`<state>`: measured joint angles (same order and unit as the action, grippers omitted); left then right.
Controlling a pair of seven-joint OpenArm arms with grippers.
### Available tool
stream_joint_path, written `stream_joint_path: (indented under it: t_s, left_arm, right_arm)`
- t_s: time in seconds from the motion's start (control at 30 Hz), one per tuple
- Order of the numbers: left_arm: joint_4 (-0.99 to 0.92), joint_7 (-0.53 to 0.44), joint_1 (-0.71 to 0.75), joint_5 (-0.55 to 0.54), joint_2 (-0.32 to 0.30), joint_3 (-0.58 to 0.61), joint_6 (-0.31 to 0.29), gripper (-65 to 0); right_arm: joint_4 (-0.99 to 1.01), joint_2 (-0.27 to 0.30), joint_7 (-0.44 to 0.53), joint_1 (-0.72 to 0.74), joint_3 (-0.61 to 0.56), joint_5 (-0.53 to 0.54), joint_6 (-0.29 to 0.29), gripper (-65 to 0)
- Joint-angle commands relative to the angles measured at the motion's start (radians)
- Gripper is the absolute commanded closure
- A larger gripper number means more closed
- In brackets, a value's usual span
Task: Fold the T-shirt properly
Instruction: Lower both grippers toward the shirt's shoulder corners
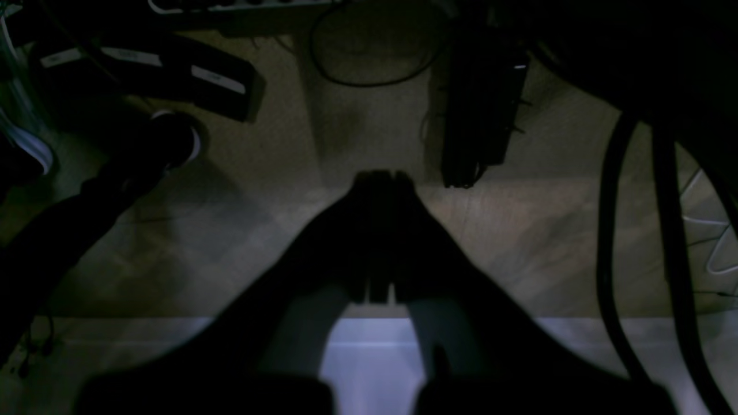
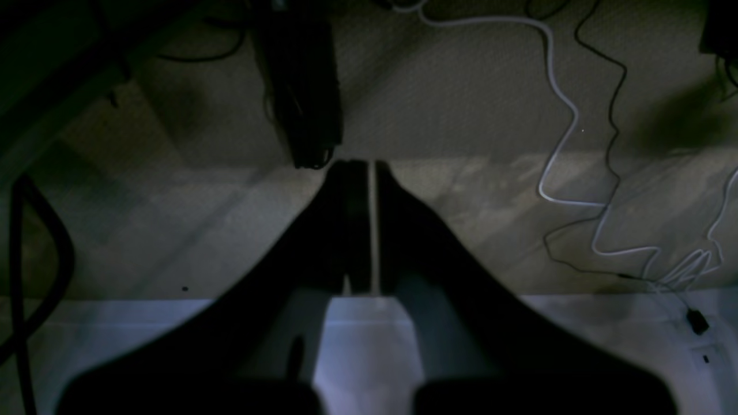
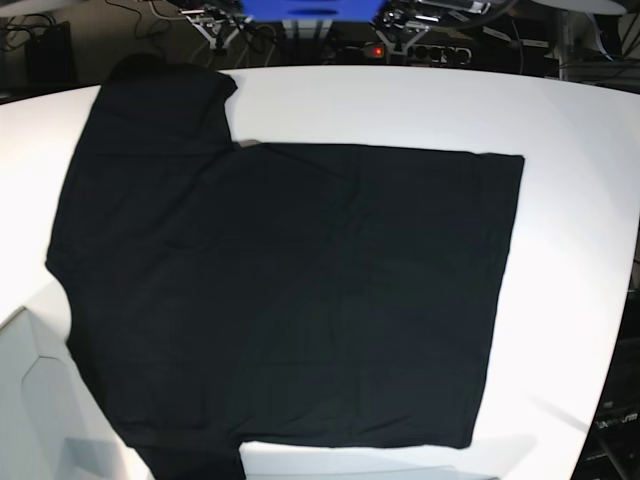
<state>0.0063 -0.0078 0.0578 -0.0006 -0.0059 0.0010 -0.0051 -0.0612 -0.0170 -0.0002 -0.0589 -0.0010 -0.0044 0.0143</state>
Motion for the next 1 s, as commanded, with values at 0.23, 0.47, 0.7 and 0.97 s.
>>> stream_joint_path:
  t_s: [0.23,0.47,0.7,0.97]
  left_arm:
    - [0.094,0.01,0.057,0.001,0.001,0.003,0.004,0.0]
    - [0.149,0.098,0.063,0.001,0.004,0.0,0.004,0.0]
    - [0.169,0.099,0.064,0.001,0.007,0.001,0.004,0.0]
    - [0.197,0.093,0.109,0.0,-0.003,-0.002,0.003,0.0]
  right_arm:
    - [-0.001,0.002,-0.01,-0.006,-0.004,-0.004,-0.02,0.0]
    - [-0.001,0.002,-0.039,-0.006,-0.004,-0.007,-0.02,0.0]
    - [-0.001,0.004,-0.042,-0.005,-0.006,-0.007,-0.02,0.0]
    - [-0.032,0.016,-0.036,-0.035,-0.004,-0.007,-0.02,0.0]
